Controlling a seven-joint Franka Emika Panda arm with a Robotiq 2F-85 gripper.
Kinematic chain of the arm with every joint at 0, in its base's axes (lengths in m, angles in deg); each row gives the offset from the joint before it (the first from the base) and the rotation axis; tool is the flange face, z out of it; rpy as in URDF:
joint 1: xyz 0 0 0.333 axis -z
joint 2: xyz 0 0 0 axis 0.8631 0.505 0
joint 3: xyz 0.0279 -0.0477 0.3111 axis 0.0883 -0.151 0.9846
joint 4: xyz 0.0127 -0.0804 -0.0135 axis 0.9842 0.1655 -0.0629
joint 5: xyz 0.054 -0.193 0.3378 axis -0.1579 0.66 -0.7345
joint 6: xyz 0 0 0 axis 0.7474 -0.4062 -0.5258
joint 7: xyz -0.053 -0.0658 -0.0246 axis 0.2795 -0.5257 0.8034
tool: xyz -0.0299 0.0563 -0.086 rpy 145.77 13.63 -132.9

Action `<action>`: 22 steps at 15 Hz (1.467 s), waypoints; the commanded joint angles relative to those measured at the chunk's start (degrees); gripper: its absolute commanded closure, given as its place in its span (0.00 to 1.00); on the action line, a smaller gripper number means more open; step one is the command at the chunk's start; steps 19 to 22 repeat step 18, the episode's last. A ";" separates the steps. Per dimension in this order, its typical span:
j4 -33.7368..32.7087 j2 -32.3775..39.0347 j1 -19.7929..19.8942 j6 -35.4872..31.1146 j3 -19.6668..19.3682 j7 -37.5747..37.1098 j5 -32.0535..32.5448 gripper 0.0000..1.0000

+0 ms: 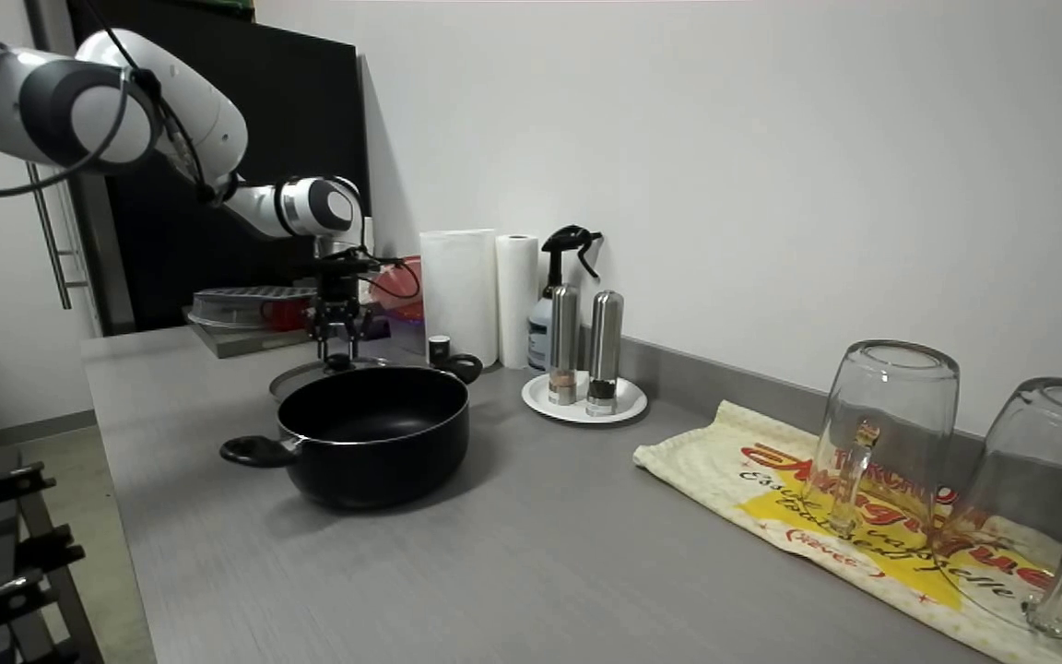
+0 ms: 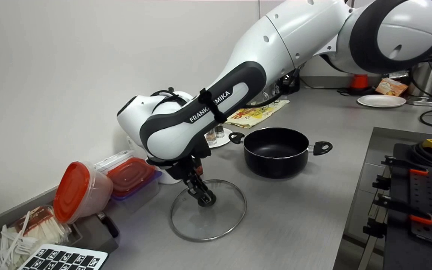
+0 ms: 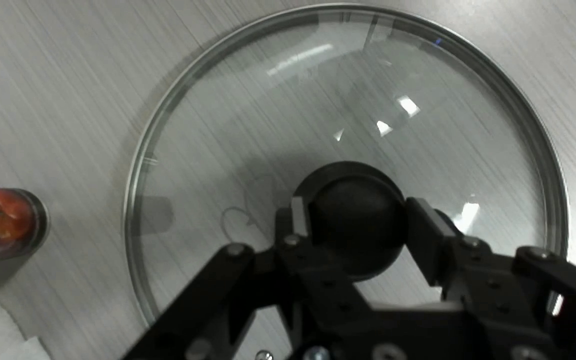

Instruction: Remove the lid from the pot and put it on the table

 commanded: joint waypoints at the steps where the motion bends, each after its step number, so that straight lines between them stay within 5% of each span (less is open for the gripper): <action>1: -5.69 2.66 -1.46 4.42 -1.80 1.80 -0.57 0.26; 2: -1.22 0.70 -0.17 1.11 -0.32 0.04 0.00 0.49; 6: -2.44 1.22 -0.47 2.24 -0.82 0.20 0.00 0.26; 22: -2.73 1.26 -0.55 2.48 -0.85 0.24 0.00 0.26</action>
